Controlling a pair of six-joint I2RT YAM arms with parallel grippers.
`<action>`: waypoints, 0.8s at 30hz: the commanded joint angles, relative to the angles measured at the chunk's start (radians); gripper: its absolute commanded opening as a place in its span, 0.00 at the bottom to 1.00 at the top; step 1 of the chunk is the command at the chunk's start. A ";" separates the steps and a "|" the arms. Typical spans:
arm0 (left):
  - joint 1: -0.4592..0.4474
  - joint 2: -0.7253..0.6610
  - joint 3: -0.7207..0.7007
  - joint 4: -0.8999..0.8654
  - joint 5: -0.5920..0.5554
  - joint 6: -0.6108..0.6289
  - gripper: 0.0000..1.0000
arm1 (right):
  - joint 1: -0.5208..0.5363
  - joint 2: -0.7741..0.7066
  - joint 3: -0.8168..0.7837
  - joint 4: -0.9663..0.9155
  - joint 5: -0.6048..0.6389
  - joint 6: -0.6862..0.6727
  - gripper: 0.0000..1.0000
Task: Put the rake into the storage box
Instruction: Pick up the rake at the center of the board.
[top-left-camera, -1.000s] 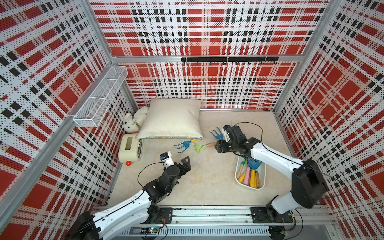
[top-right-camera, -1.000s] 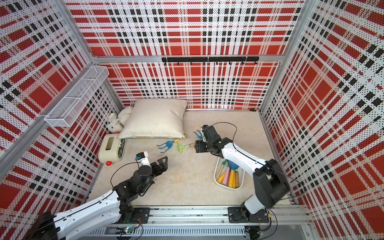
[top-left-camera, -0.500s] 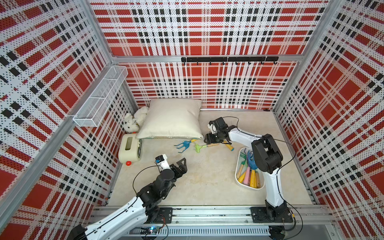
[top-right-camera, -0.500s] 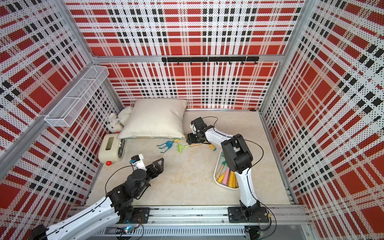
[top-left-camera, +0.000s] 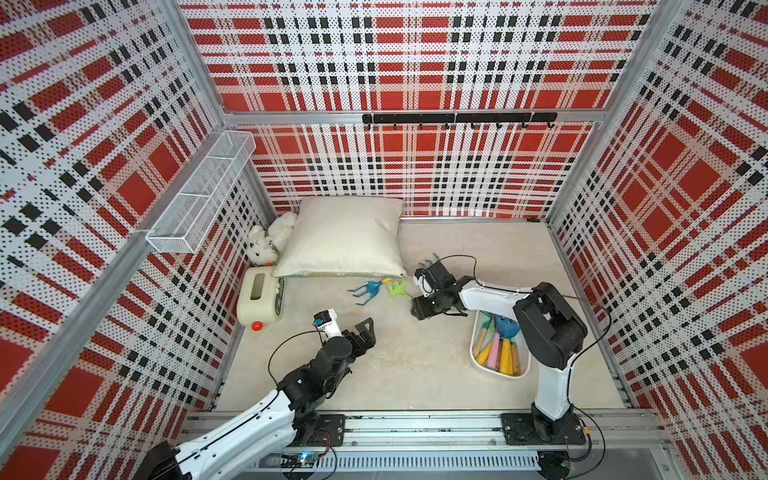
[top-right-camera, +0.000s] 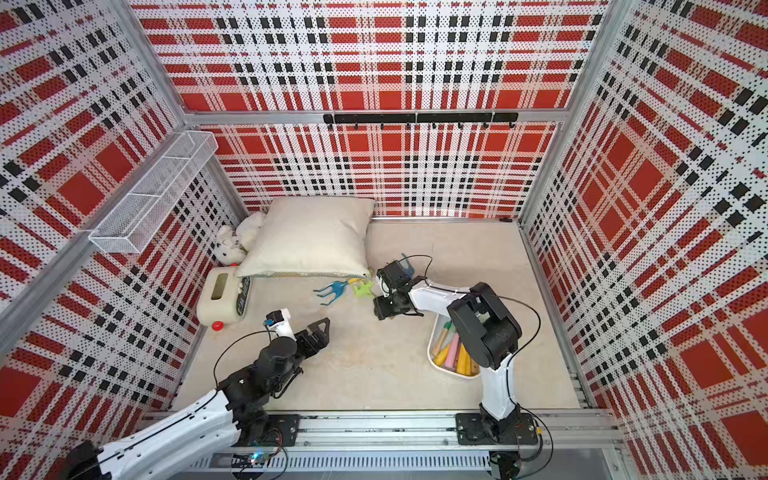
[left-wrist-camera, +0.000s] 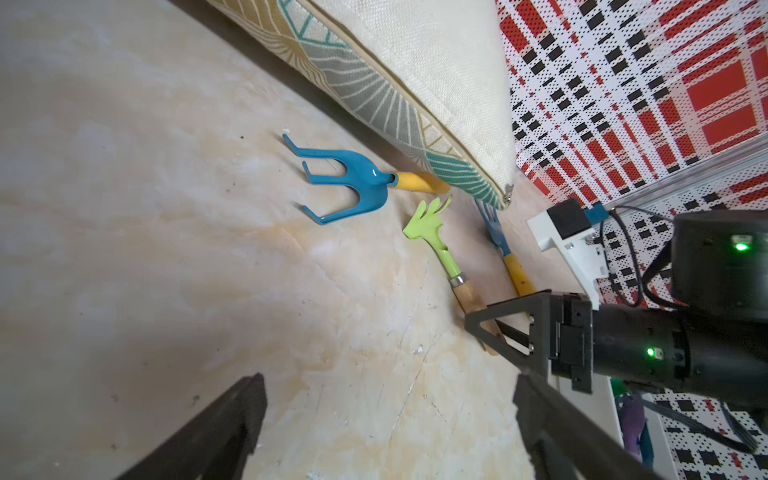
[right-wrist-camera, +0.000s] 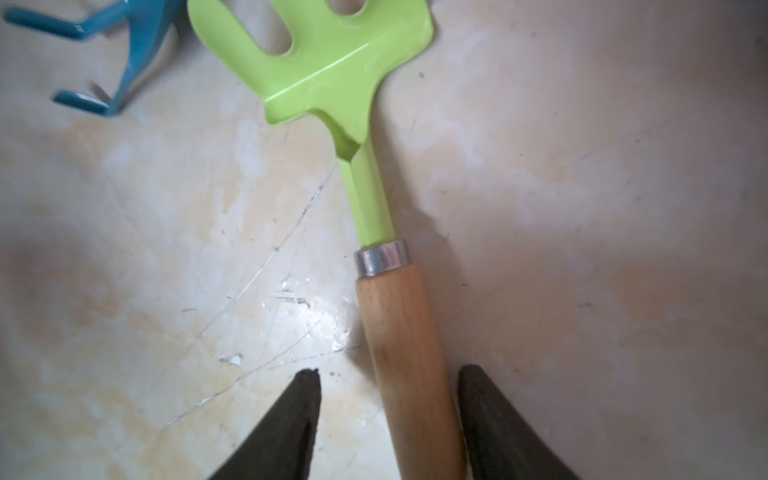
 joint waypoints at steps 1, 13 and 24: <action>0.005 0.013 0.013 0.026 0.009 0.015 1.00 | 0.052 0.048 0.013 -0.135 0.272 0.035 0.49; 0.005 -0.103 0.010 -0.055 -0.006 0.011 1.00 | 0.158 -0.108 -0.077 -0.113 0.308 0.121 0.01; 0.006 -0.111 -0.003 -0.041 0.000 0.014 1.00 | 0.156 -0.655 -0.370 -0.073 0.287 0.325 0.00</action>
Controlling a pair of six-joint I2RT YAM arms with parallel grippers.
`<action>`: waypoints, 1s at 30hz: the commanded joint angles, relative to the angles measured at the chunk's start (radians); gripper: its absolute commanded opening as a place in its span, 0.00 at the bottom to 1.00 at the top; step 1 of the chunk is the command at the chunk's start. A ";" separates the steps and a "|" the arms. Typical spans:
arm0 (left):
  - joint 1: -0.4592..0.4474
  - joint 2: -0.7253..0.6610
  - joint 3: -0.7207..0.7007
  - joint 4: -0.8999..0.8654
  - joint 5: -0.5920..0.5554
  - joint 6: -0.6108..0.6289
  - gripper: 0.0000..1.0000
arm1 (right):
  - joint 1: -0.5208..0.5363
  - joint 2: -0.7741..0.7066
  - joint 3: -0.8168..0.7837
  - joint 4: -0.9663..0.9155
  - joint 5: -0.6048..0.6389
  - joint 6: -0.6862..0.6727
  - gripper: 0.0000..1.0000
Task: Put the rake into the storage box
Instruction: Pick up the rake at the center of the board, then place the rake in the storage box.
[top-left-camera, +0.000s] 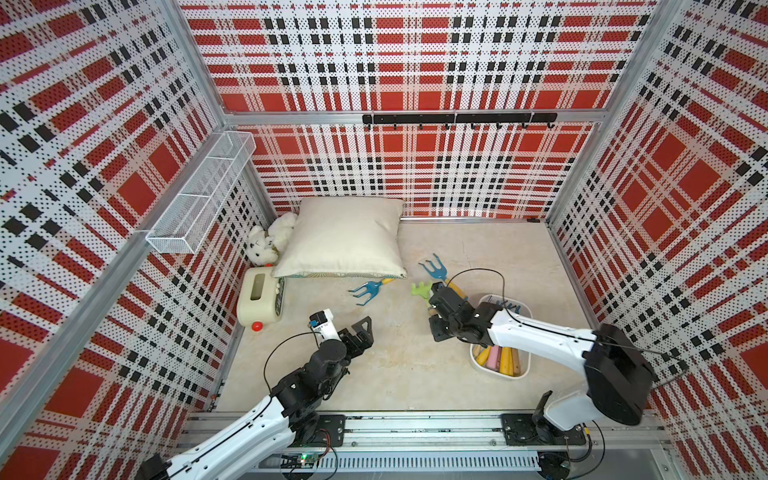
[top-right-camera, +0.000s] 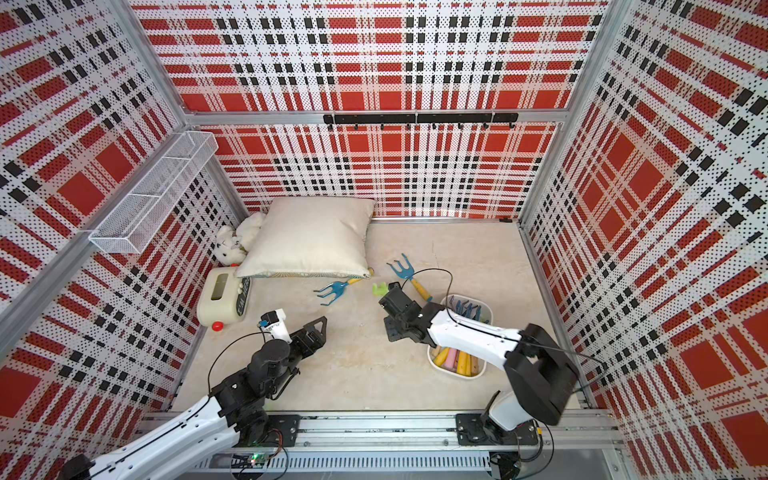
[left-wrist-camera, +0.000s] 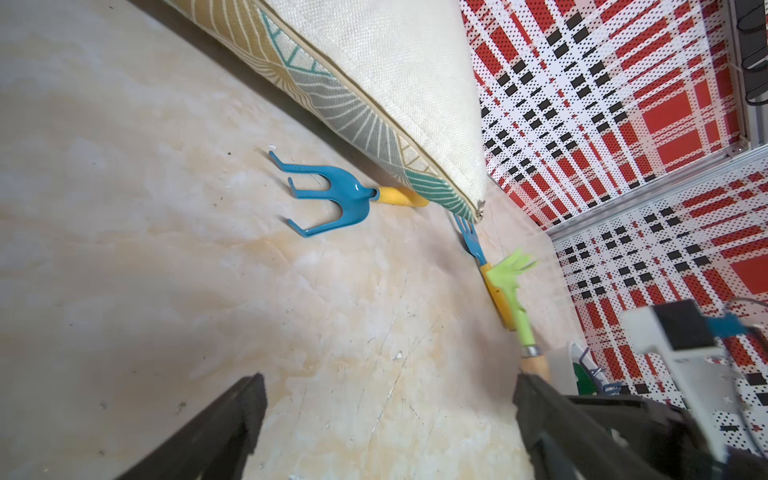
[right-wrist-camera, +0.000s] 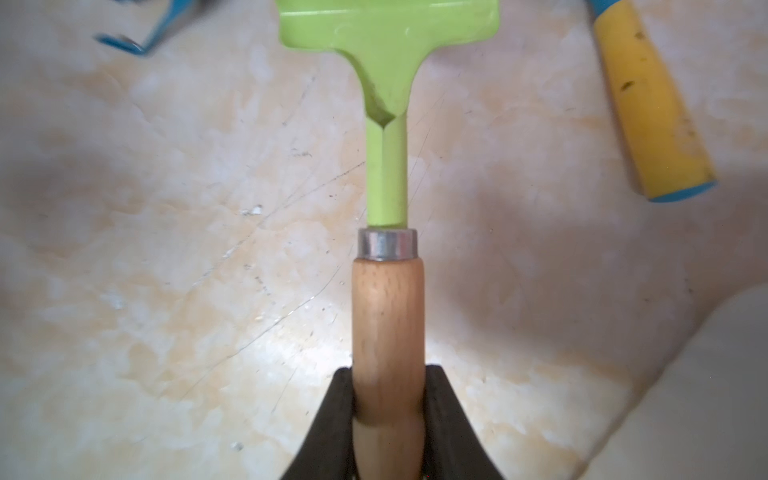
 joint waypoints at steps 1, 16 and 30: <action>0.008 0.006 -0.005 0.007 0.001 0.015 1.00 | -0.002 -0.153 -0.062 -0.007 0.030 0.121 0.00; 0.005 0.078 0.009 0.064 0.021 0.023 1.00 | -0.078 -0.670 -0.351 -0.238 0.162 0.472 0.00; 0.000 0.072 0.012 0.059 0.022 0.019 1.00 | -0.114 -0.655 -0.379 -0.216 0.144 0.484 0.63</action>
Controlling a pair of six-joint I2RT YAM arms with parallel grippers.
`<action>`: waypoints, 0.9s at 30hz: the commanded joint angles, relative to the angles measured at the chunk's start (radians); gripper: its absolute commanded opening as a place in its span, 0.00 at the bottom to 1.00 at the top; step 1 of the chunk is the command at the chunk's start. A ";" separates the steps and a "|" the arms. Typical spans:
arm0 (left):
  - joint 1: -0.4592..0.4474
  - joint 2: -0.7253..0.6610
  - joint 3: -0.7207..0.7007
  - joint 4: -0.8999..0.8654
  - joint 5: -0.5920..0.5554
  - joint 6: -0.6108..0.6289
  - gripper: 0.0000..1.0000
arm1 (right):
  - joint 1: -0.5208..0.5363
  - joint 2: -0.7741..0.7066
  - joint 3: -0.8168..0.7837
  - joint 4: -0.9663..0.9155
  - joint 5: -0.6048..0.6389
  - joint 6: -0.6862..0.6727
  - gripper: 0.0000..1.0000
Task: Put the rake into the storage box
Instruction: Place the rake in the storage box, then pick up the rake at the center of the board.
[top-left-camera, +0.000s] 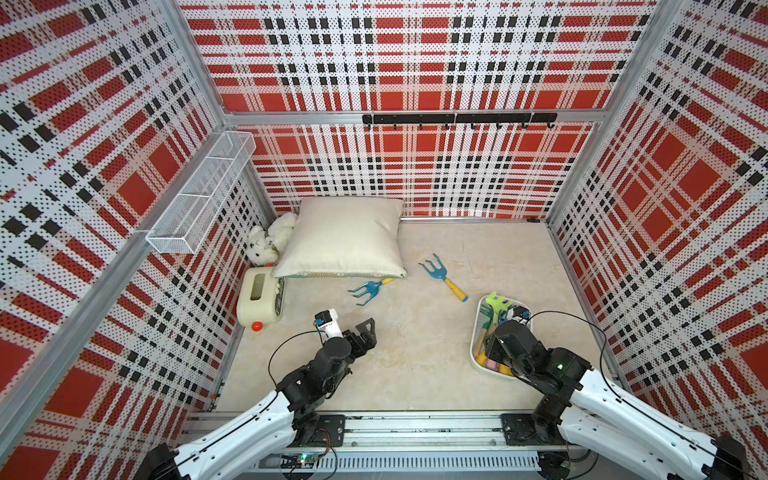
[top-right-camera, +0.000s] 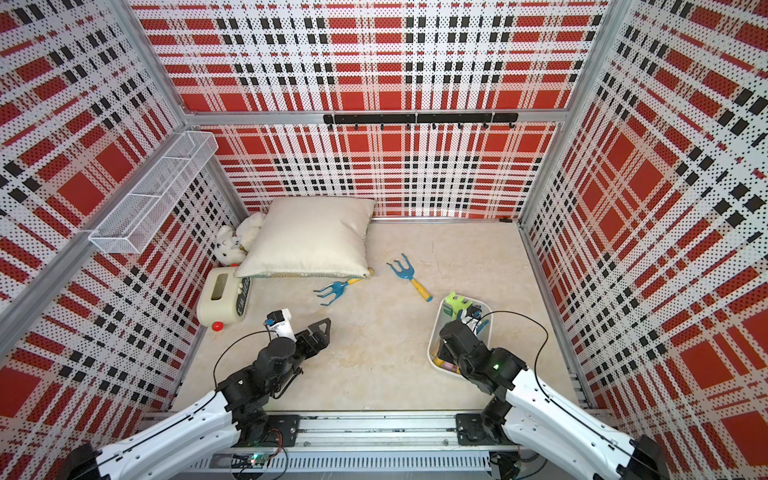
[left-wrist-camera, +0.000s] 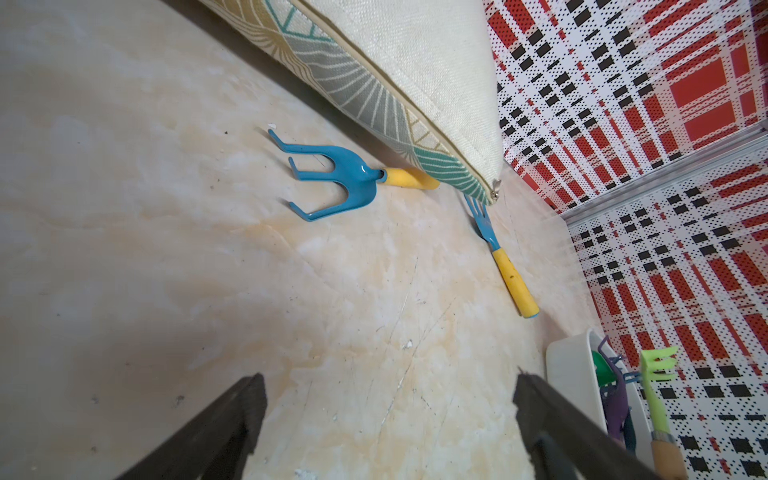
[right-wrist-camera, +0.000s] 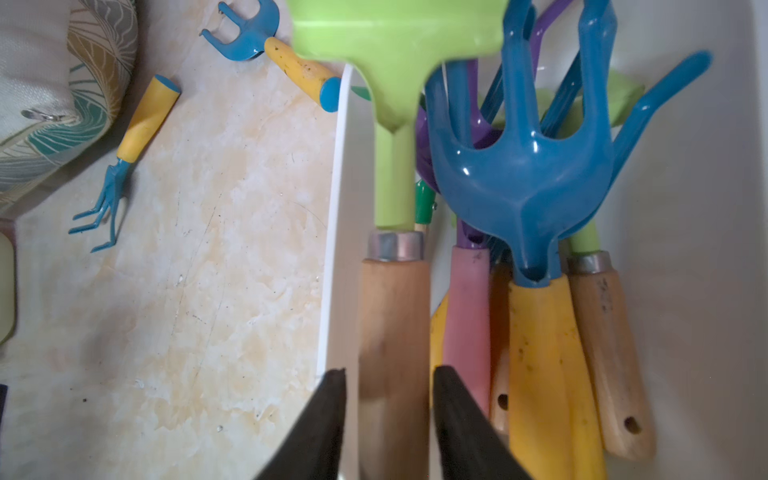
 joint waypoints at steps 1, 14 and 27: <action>-0.001 -0.004 0.012 0.016 -0.002 0.014 1.00 | -0.007 -0.003 0.010 0.008 0.006 -0.006 0.67; 0.022 0.103 0.062 0.052 0.000 0.073 1.00 | -0.086 0.157 0.205 0.142 -0.093 -0.286 0.69; 0.319 0.438 0.226 0.186 0.281 0.253 1.00 | -0.262 0.835 0.690 0.148 -0.343 -0.653 0.70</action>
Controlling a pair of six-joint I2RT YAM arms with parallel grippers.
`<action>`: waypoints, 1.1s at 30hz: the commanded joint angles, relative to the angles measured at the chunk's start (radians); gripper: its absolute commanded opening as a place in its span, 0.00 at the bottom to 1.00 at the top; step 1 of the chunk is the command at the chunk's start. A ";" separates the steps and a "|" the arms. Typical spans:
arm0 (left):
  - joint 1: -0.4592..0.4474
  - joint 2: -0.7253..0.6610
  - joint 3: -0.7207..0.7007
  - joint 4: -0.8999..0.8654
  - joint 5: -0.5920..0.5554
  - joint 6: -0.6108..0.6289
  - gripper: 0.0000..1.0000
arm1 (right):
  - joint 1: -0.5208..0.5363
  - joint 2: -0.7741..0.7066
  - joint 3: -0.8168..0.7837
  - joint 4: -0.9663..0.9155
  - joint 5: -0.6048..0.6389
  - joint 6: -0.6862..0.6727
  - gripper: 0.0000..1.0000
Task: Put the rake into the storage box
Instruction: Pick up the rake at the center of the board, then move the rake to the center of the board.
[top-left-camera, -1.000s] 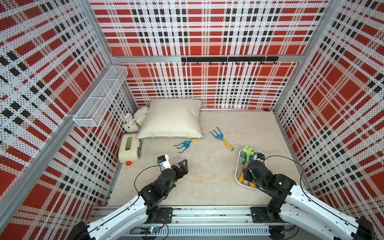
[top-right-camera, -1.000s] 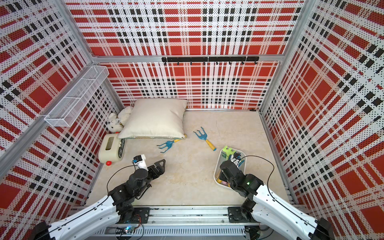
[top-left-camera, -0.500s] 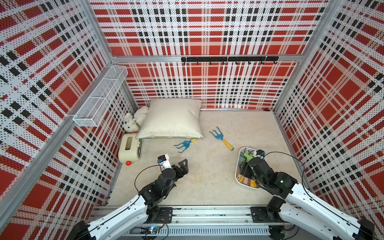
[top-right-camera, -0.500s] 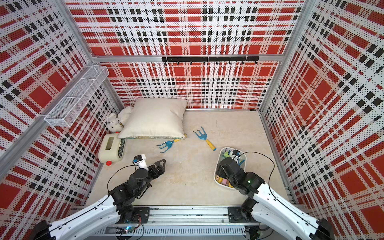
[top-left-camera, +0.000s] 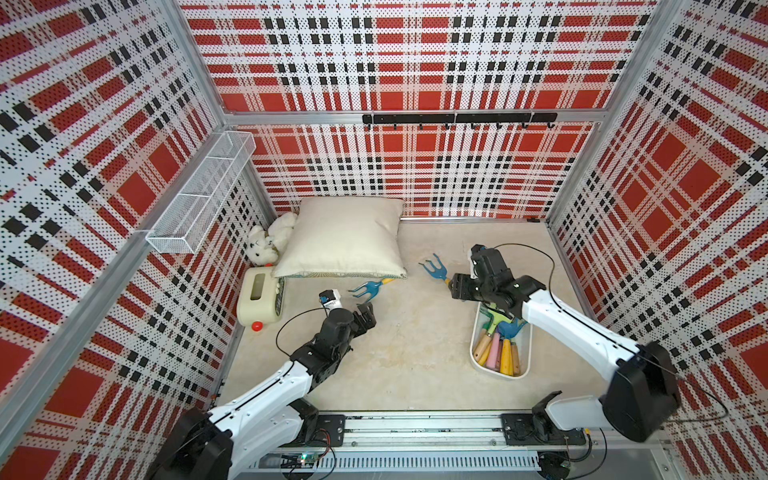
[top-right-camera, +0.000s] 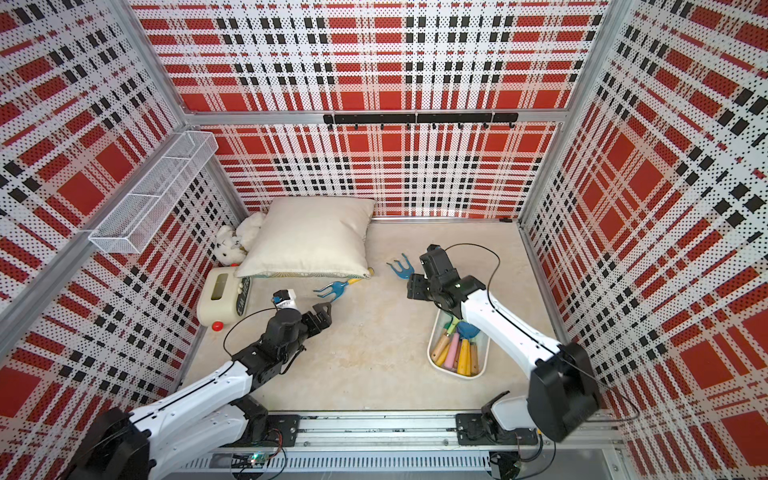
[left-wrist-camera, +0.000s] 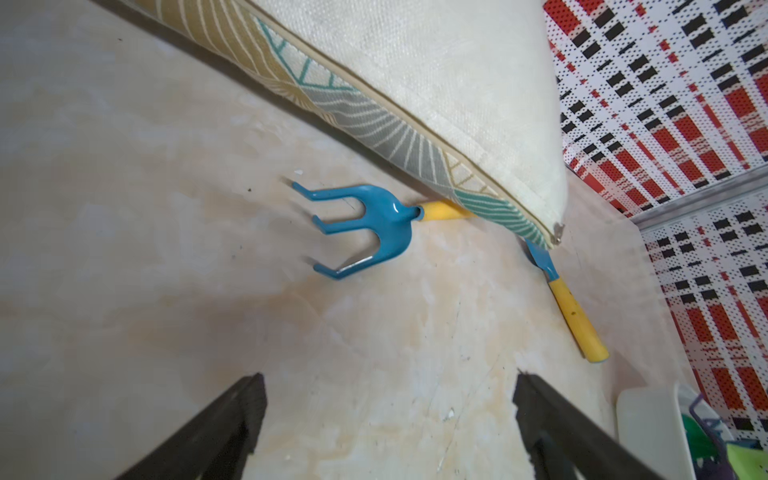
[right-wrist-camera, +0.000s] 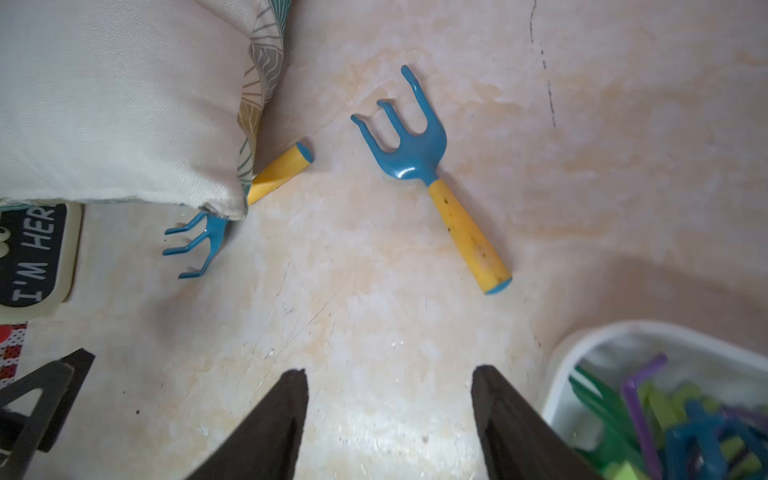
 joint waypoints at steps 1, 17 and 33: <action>0.065 0.072 0.065 0.069 0.122 0.085 1.00 | -0.019 0.129 0.106 -0.043 -0.045 -0.131 0.70; 0.127 0.499 0.409 0.030 0.194 0.262 0.93 | -0.059 0.567 0.442 -0.187 0.116 -0.226 0.67; 0.085 0.909 0.765 -0.086 0.266 0.360 0.92 | -0.087 0.677 0.440 -0.180 0.094 -0.242 0.64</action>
